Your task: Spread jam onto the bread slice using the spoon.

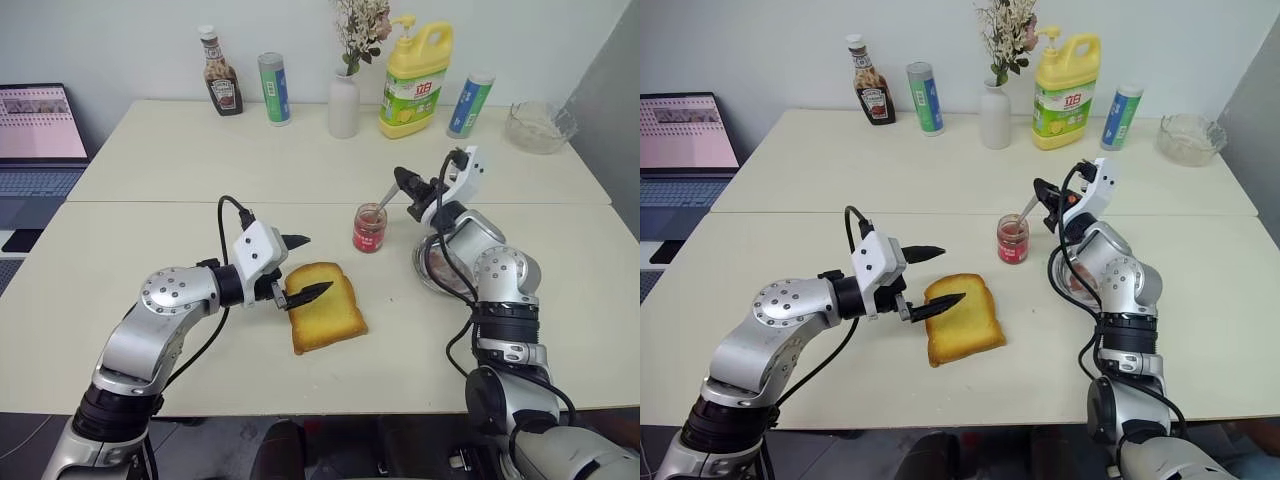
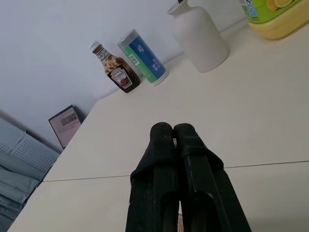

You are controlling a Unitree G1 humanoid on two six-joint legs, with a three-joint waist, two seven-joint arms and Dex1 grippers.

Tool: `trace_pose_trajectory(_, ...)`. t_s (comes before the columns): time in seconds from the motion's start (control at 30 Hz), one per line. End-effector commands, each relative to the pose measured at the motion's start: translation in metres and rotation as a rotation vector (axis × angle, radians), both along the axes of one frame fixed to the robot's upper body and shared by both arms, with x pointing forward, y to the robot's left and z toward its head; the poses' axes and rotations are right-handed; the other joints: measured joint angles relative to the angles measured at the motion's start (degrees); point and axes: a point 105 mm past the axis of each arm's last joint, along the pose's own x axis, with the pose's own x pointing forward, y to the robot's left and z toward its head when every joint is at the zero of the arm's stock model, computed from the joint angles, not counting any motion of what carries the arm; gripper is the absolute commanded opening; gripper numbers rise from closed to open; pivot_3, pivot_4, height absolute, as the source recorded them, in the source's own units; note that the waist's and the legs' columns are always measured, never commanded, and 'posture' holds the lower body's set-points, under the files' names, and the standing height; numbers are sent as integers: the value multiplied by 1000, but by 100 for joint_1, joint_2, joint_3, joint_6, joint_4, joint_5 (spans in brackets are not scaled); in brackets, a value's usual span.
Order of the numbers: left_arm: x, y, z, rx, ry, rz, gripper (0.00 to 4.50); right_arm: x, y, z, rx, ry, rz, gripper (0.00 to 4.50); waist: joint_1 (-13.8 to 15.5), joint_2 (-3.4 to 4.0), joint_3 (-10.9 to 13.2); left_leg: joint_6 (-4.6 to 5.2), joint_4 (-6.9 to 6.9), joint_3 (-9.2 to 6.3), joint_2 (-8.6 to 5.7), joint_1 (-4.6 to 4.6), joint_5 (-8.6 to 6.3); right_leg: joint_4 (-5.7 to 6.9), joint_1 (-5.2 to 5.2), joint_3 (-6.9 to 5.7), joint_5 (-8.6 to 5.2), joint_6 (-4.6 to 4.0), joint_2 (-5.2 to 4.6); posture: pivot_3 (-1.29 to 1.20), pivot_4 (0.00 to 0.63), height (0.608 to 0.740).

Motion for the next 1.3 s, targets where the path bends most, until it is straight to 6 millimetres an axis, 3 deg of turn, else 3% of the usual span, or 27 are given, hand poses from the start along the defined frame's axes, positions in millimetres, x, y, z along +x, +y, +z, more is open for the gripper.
trace_pose_trajectory(0.03, 0, -4, 10, -8, -47, -16, 4500, -3, 0, 24, 41, -61, 8, 33, 0, 0, 0, 0, 0, 0, 0, 0, 0, 0, 0, 0, 0, 0, 0, 0, 150, 740)
trace_pose_trajectory(0.93, -1, -2, 3, 8, -53, -24, 4500, -1, -7, 34, 171, -6, -8, 33, -2, 0, 0, 0, -1, 1, 0, -2, 0, -2, -1, 0, 0, 0, 0, 0, 150, 740)
trace_pose_trajectory(1.3, 0, 0, 6, -13, -51, -17, 4500, -3, -23, 33, 223, 27, -39, 33, -1, 0, 0, 0, -2, 1, 0, -3, 0, -3, -2, 0, 0, 0, 0, 0, 150, 740)
